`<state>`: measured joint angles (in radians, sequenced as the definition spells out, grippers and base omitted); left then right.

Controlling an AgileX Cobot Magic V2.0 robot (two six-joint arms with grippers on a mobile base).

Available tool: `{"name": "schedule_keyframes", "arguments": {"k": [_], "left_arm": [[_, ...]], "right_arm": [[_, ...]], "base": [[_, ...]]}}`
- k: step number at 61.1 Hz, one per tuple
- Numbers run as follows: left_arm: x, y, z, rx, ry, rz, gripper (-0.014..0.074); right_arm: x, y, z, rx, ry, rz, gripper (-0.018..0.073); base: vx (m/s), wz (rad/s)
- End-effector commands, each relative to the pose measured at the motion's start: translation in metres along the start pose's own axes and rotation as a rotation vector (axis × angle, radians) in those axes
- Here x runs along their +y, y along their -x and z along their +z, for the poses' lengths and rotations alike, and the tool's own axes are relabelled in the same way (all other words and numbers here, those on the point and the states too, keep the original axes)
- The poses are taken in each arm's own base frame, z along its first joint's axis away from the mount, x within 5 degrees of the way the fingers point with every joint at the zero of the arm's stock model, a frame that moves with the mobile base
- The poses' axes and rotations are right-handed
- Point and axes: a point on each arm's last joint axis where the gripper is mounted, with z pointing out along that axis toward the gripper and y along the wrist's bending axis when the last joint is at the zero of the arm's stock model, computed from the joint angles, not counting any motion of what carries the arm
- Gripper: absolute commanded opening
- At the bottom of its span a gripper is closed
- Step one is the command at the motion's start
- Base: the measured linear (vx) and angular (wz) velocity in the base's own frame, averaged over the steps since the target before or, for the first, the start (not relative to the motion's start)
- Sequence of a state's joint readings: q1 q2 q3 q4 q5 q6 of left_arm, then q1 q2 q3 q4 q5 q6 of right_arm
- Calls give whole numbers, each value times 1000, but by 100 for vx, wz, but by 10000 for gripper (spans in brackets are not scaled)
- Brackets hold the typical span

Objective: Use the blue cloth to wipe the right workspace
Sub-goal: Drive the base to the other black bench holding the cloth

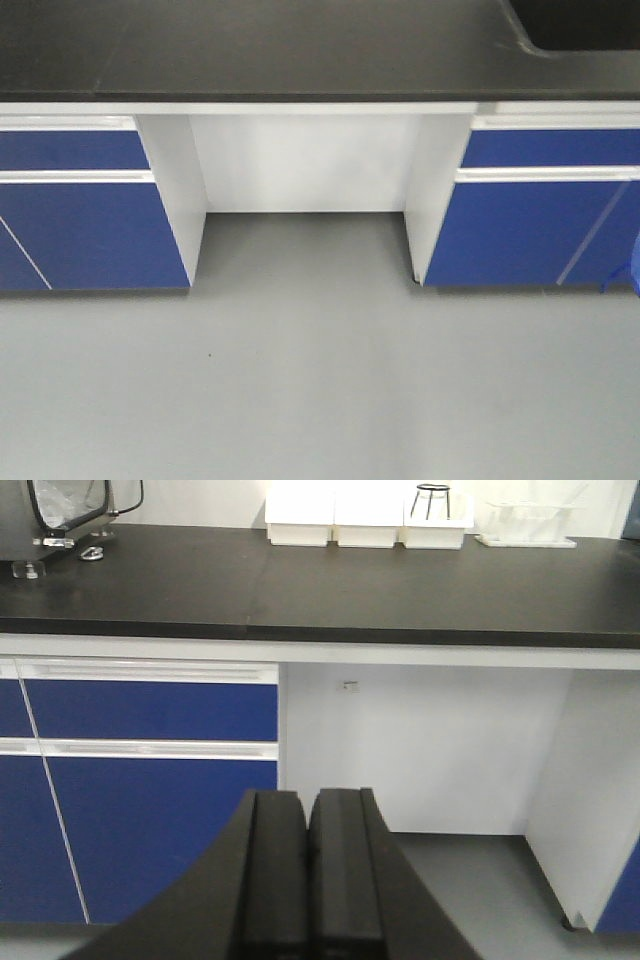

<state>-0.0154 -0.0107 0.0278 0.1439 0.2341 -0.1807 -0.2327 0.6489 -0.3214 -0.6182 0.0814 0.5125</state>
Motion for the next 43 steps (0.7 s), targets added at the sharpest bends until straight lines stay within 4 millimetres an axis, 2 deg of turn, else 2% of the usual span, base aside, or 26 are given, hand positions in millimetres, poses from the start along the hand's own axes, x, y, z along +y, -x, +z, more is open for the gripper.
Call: {"name": "schedule_keyframes", "arguments": {"k": [1,19,43], "left_arm": [[-1,-2,1,-65,-9,-8,-6],[-1,-2,1,-65,-9,-8,-6],[-1,-2,1,-65,-9,-8,-6]], "right_arm": [[1,16,-2,-94,25,-15,0],[1,16,-2,-94,25,-15,0],[1,16,-2,-93,24,-15,0]], "base": [[-31,-19],[-26,-40],[-17,-74]]}}
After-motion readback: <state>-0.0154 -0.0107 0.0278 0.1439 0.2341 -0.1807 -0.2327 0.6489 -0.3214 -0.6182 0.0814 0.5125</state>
